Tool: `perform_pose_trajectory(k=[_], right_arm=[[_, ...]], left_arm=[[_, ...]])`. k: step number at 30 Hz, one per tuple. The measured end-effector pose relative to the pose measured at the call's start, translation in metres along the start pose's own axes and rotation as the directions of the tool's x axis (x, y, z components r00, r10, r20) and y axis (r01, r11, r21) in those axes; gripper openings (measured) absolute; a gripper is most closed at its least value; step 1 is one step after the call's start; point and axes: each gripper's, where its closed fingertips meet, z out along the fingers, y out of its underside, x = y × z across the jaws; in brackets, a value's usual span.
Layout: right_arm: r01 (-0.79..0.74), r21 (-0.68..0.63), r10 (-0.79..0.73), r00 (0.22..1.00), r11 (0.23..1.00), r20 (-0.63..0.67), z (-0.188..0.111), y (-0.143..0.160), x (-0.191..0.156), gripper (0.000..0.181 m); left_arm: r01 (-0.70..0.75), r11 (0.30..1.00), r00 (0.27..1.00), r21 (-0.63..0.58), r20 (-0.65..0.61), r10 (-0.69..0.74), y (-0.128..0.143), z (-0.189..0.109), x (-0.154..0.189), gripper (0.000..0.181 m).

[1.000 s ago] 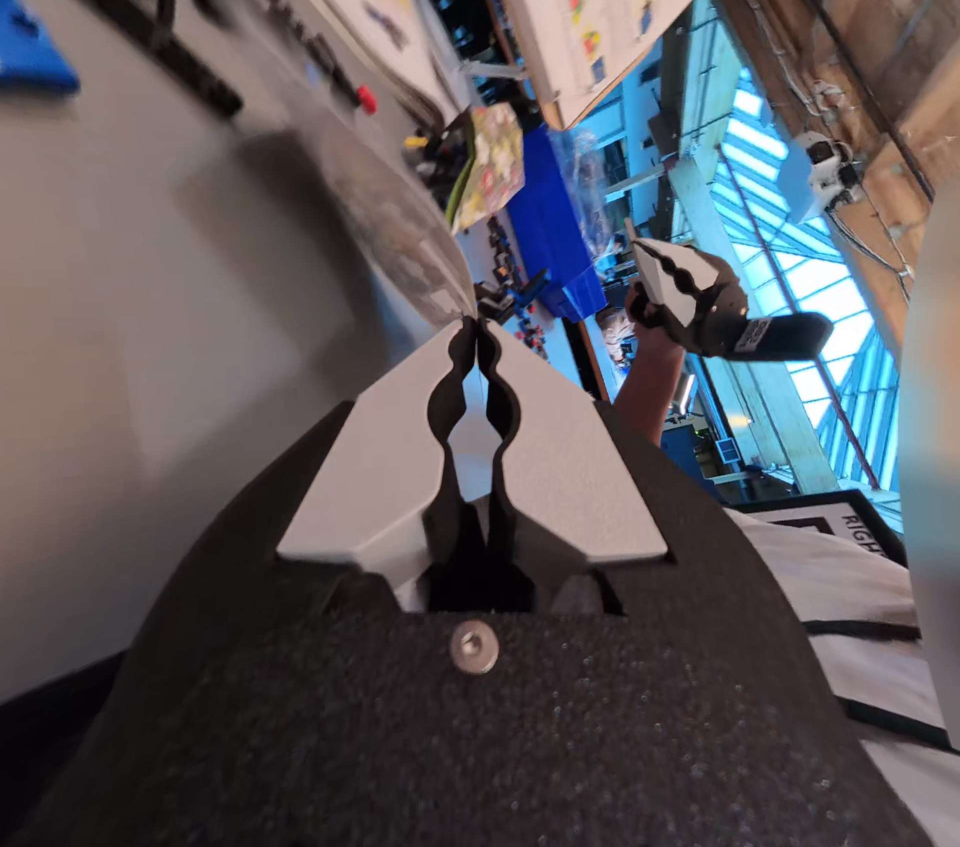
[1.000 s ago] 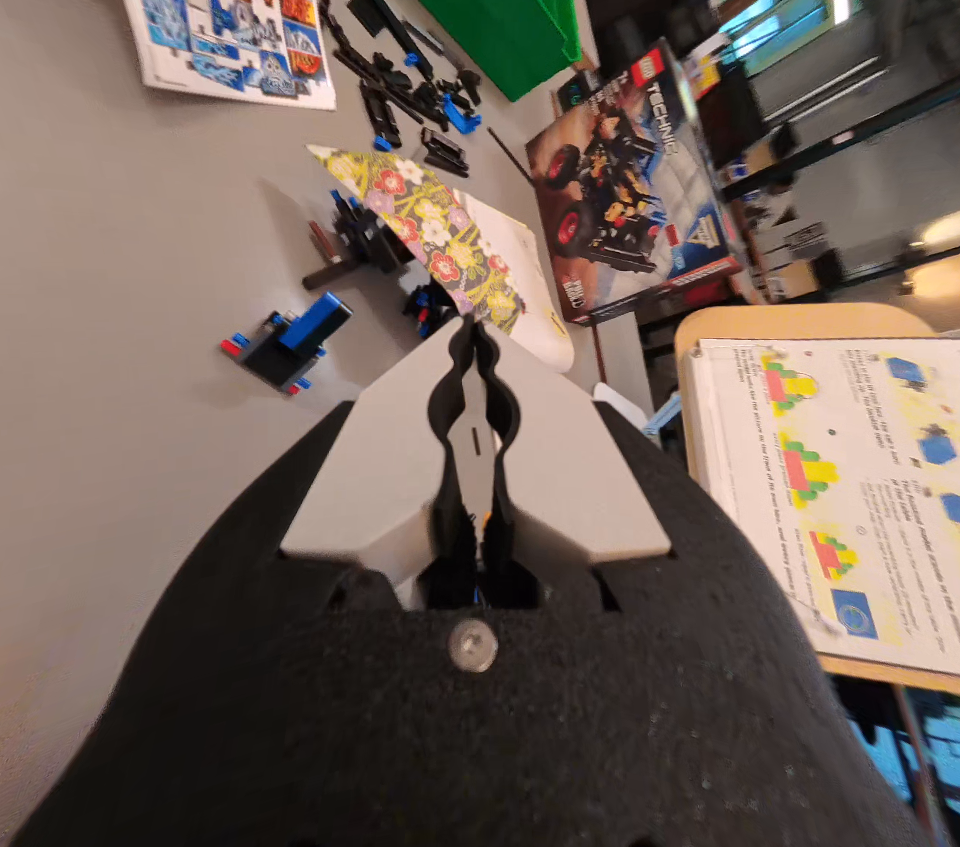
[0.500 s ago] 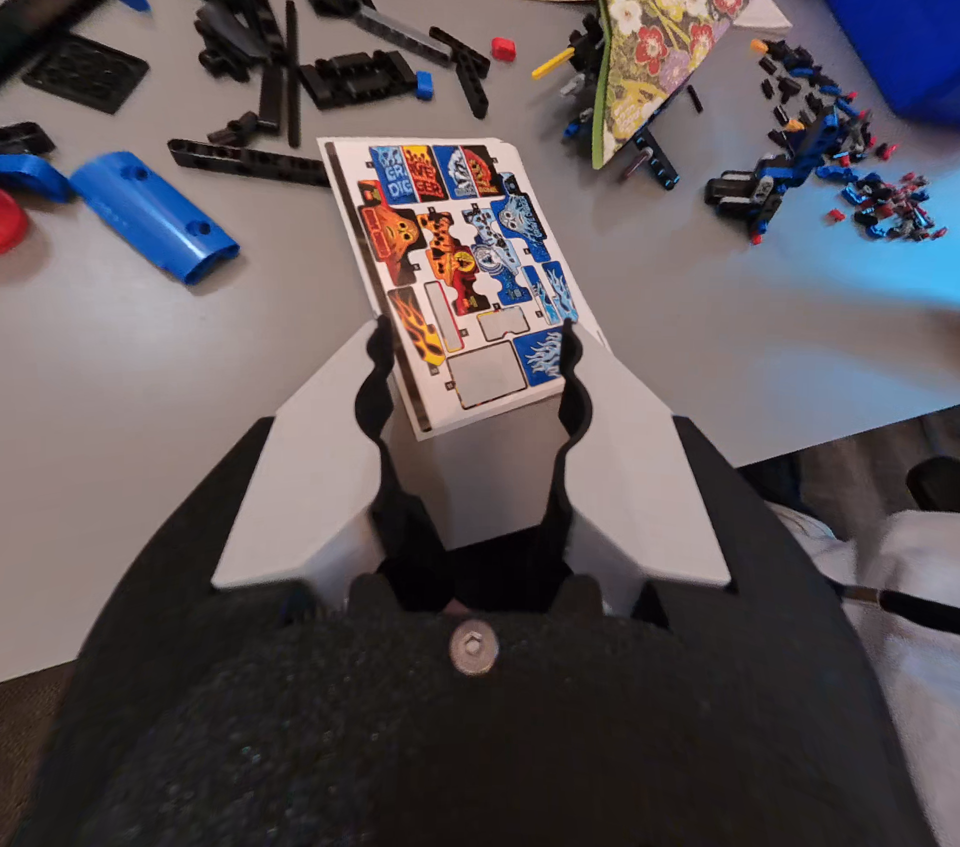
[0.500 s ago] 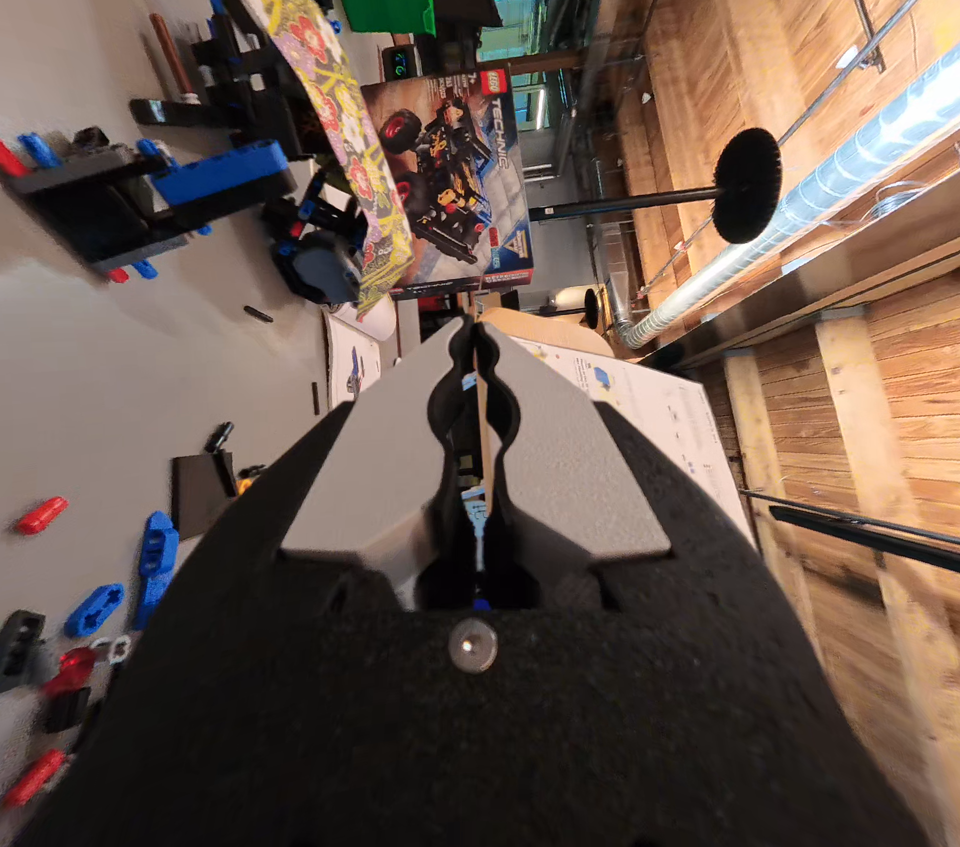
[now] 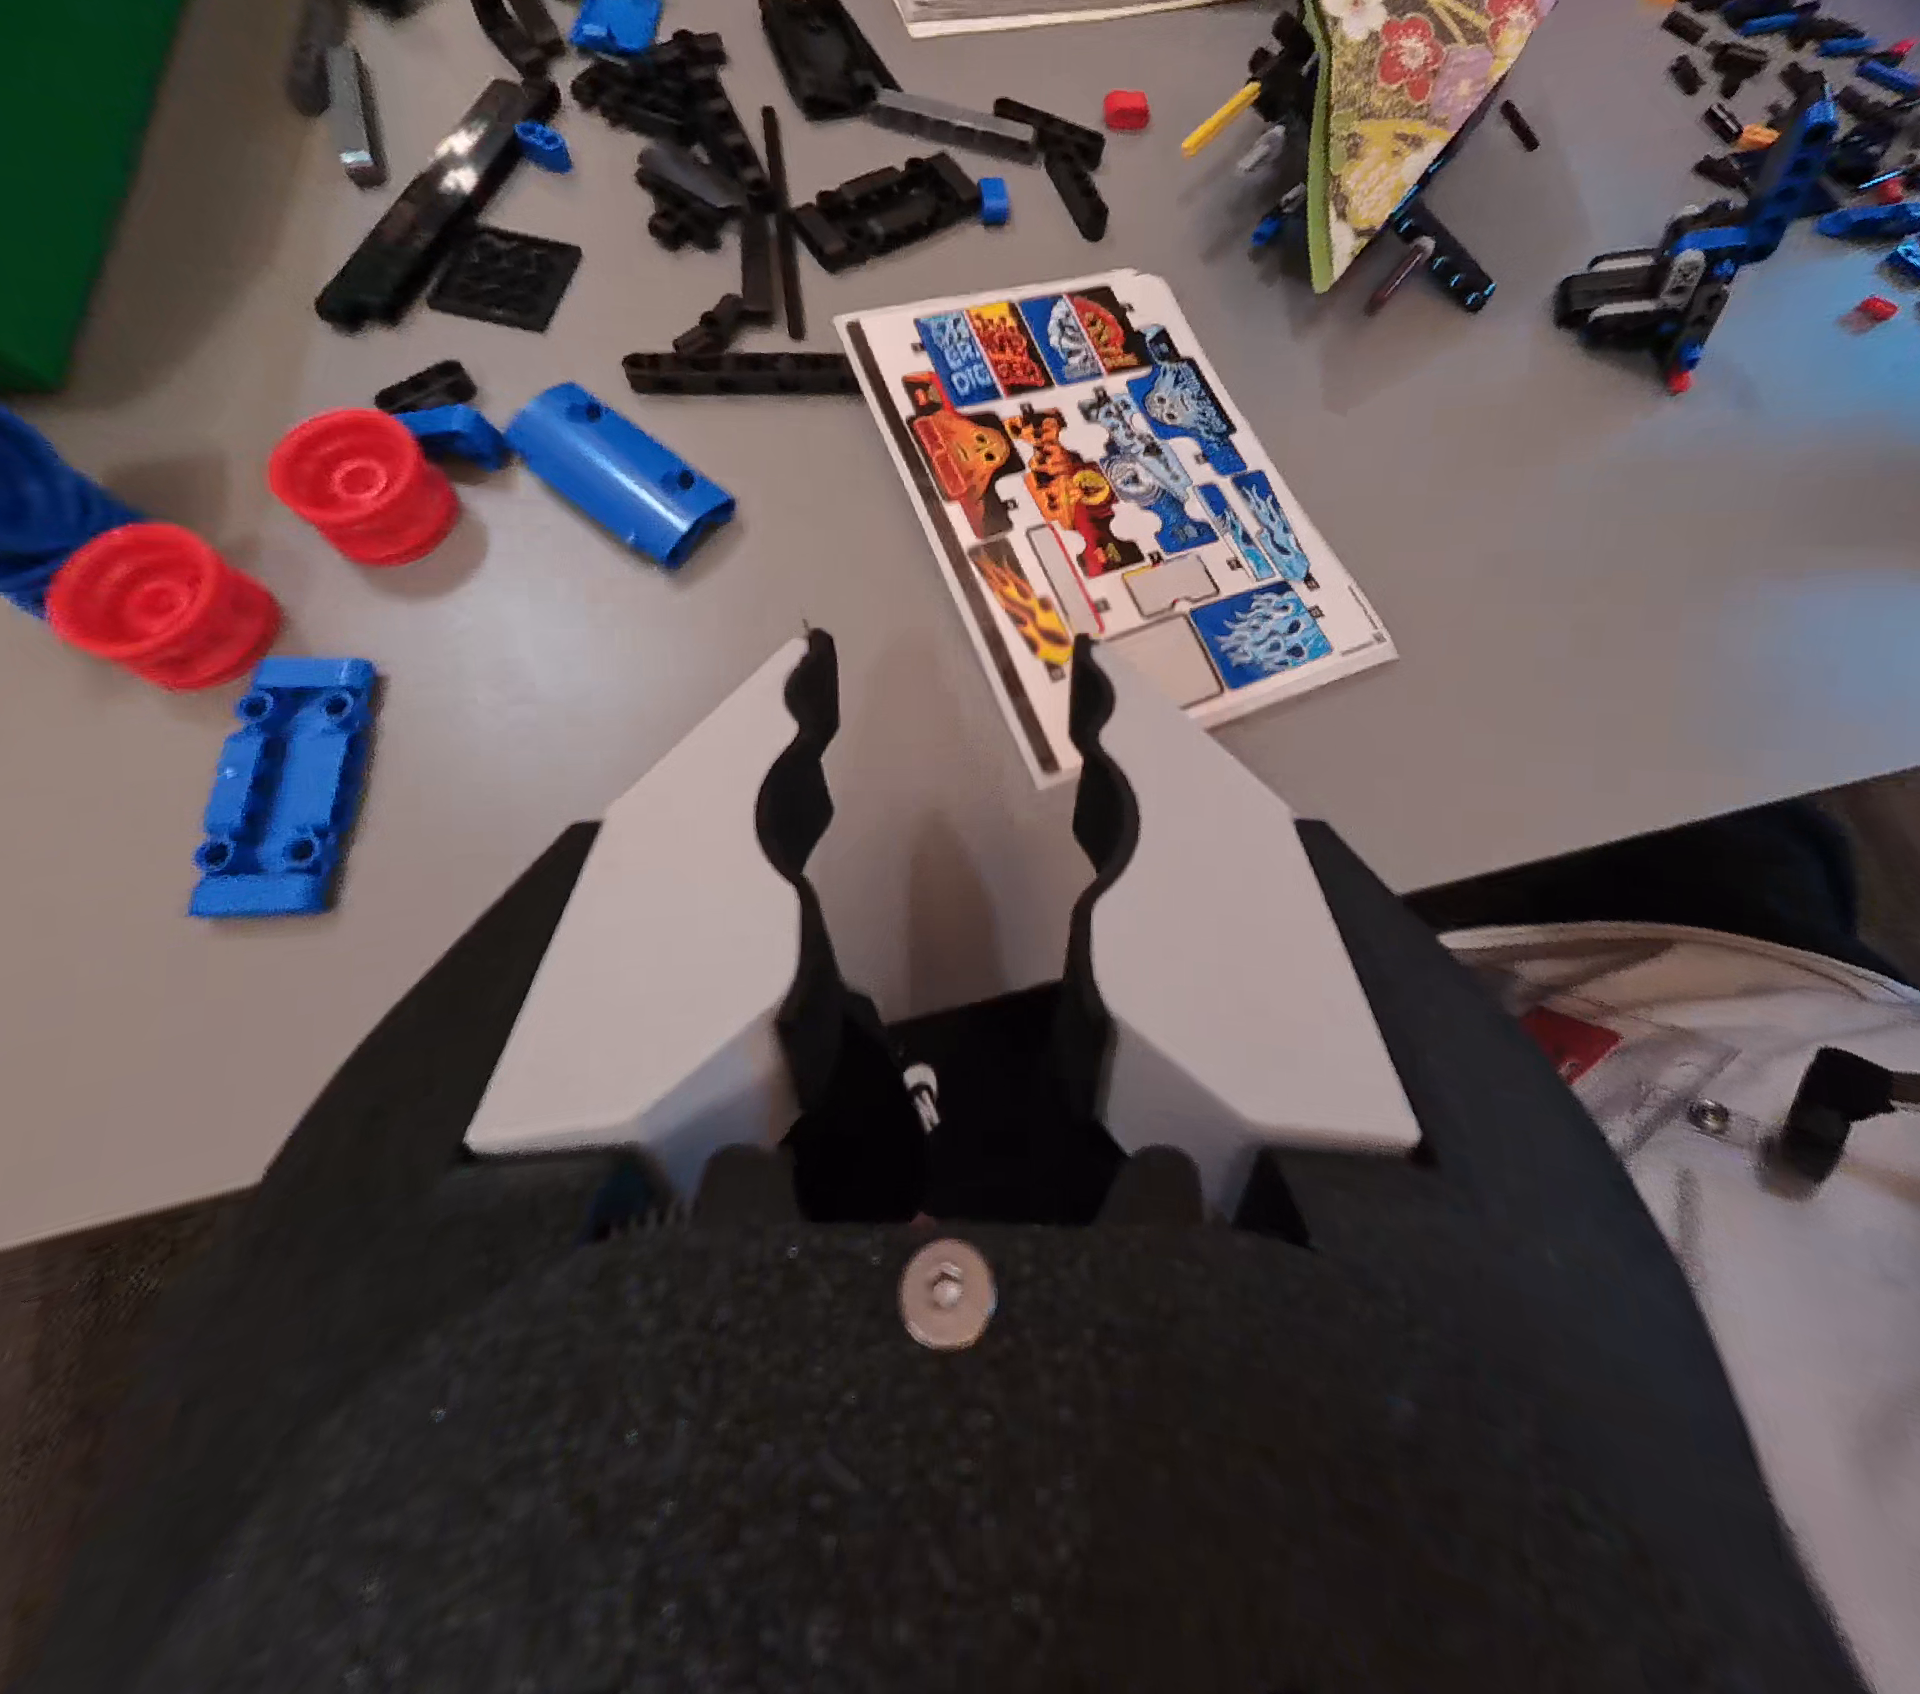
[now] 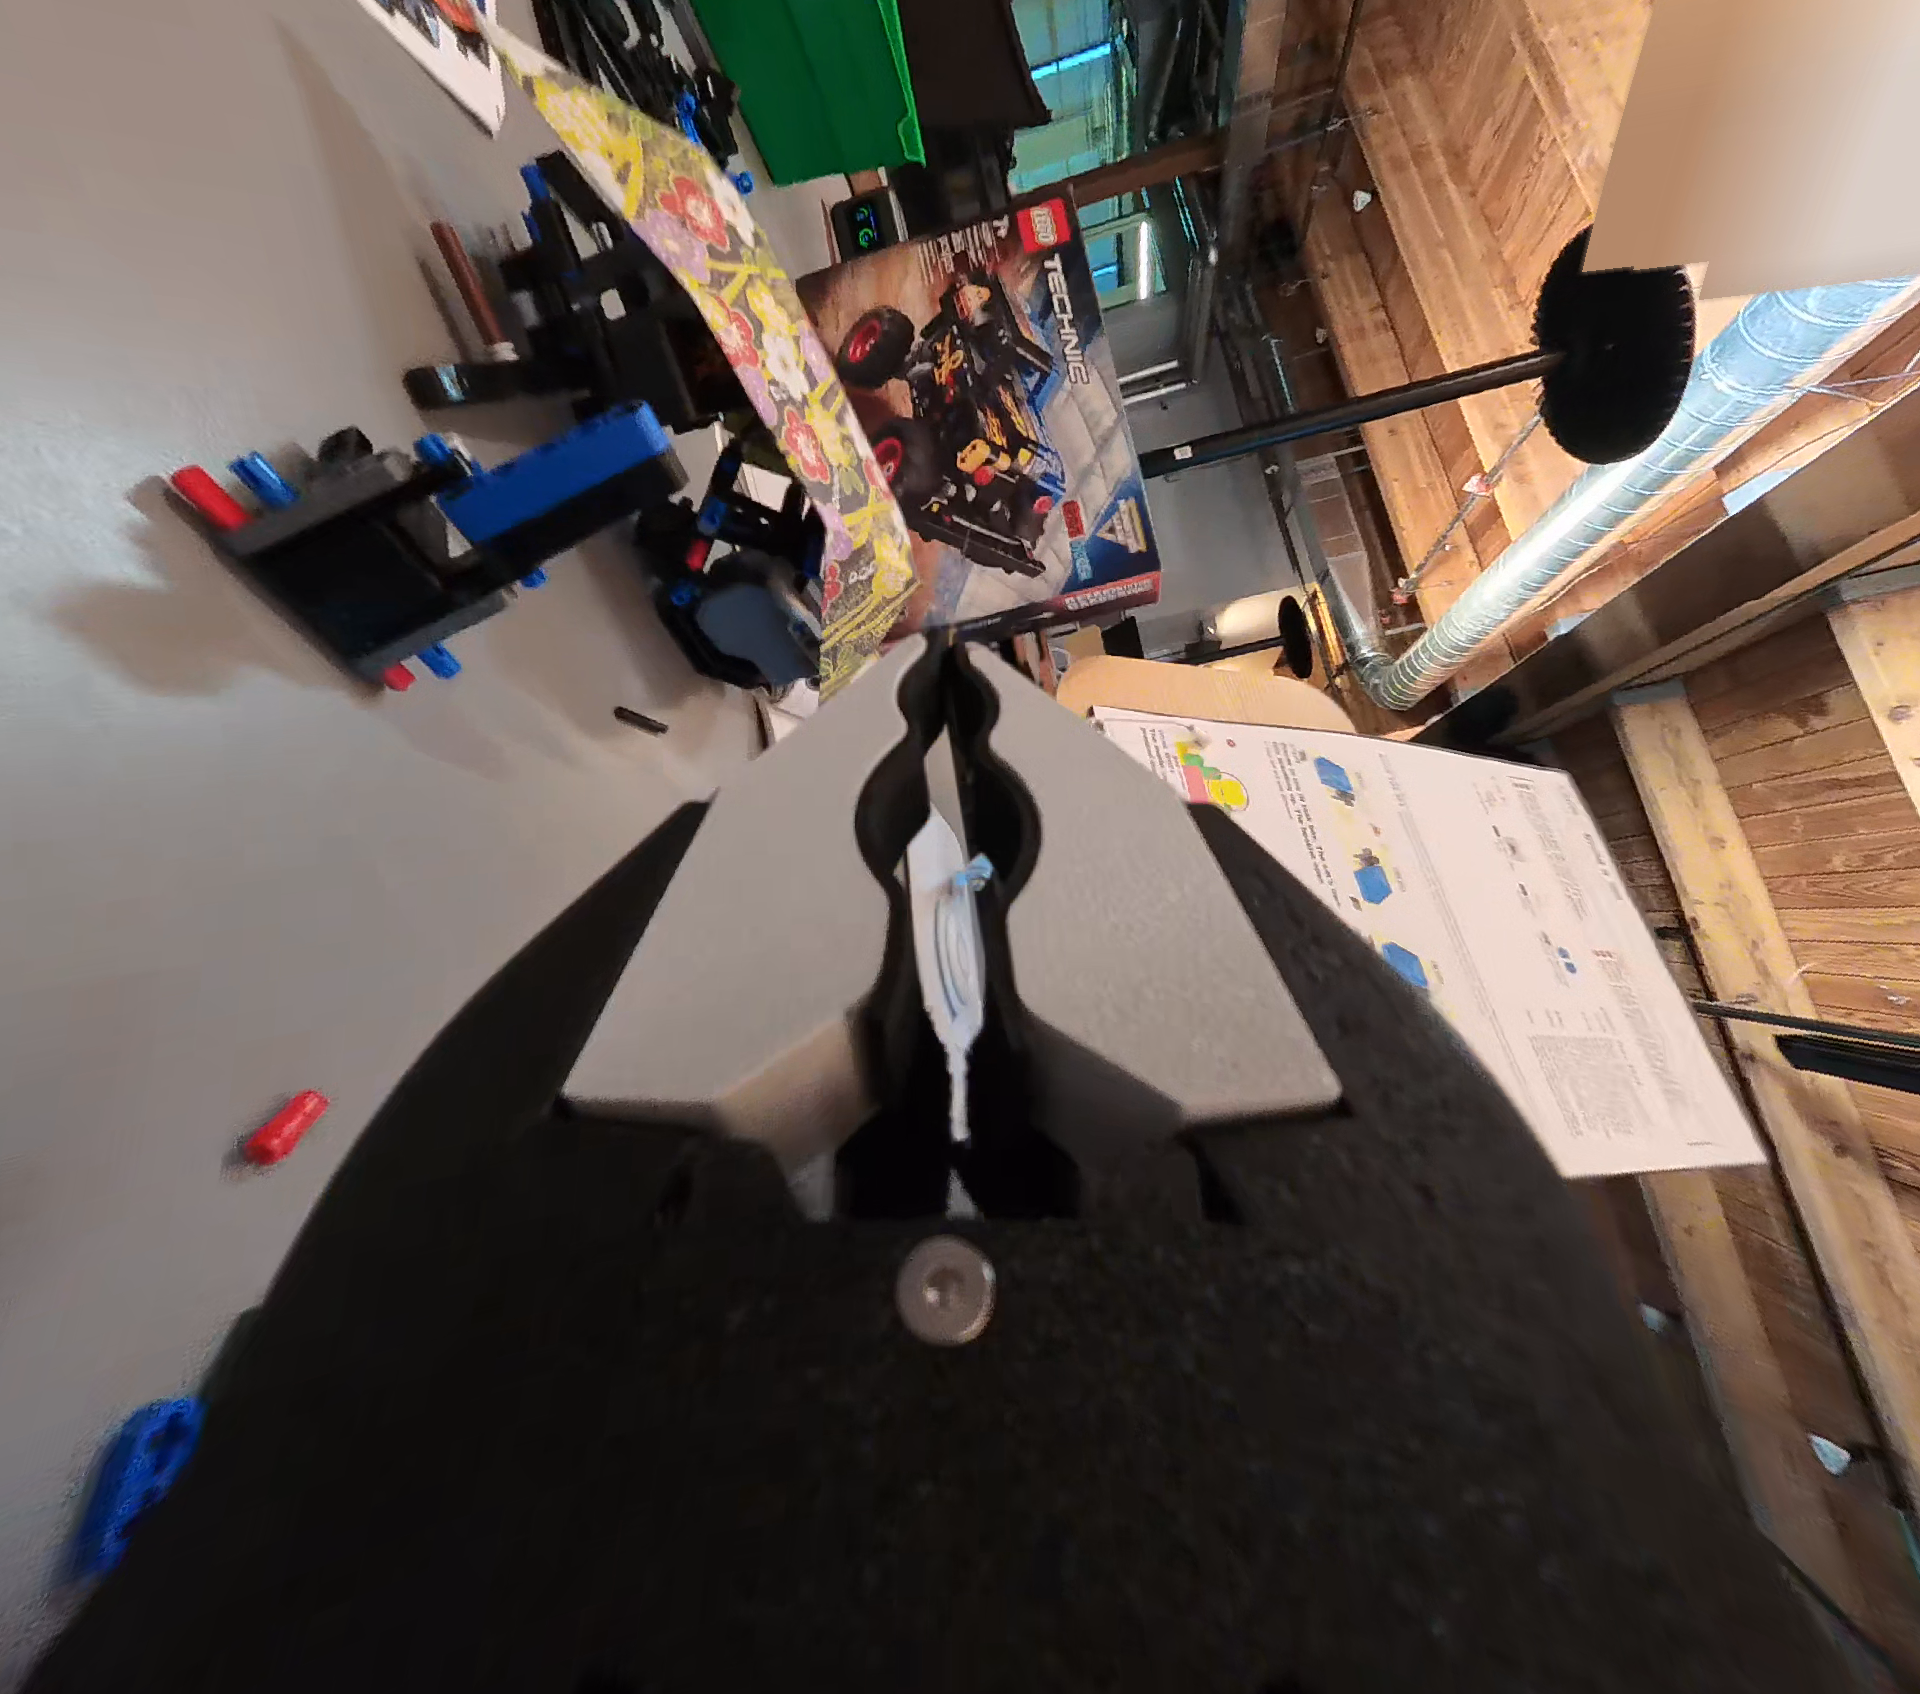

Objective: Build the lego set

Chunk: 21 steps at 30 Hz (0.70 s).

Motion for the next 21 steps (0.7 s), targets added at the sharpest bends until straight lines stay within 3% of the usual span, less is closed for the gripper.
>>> perform_pose_trajectory(k=[1, 4, 8, 13, 17, 21], right_arm=[[0.013, -0.017, -0.013, 1.000, 1.000, -0.003, 0.002, 0.004, -0.001, 0.000], [0.019, -0.045, -0.019, 1.000, 0.999, -0.003, 0.005, 0.012, -0.002, 0.000], [0.070, -0.111, -0.070, 0.998, 0.991, 0.006, 0.009, 0.026, -0.003, 0.000], [0.156, -0.204, -0.151, 0.988, 0.966, 0.039, 0.006, 0.060, -0.008, 0.000], [0.025, -0.308, -0.029, 1.000, 0.951, -0.005, 0.002, 0.100, 0.003, 0.000], [-0.137, -0.394, 0.147, 0.989, 0.909, -0.004, -0.006, 0.132, 0.005, 0.000]], left_arm=[[0.020, 1.000, 1.000, -0.004, -0.023, -0.020, 0.005, -0.001, 0.002, 0.042], [0.091, 0.996, 0.988, -0.007, -0.127, -0.092, 0.015, 0.005, 0.018, 0.042], [0.112, 0.993, 0.984, -0.026, -0.135, -0.114, 0.023, 0.021, 0.022, 0.044], [0.131, 0.988, 0.961, -0.077, -0.236, -0.146, 0.022, 0.029, 0.045, 0.046], [0.113, 0.994, 0.965, -0.013, -0.237, -0.113, -0.008, 0.028, 0.044, 0.046], [-0.032, 0.993, 0.980, 0.117, -0.192, 0.055, -0.062, 0.044, 0.040, 0.043]])
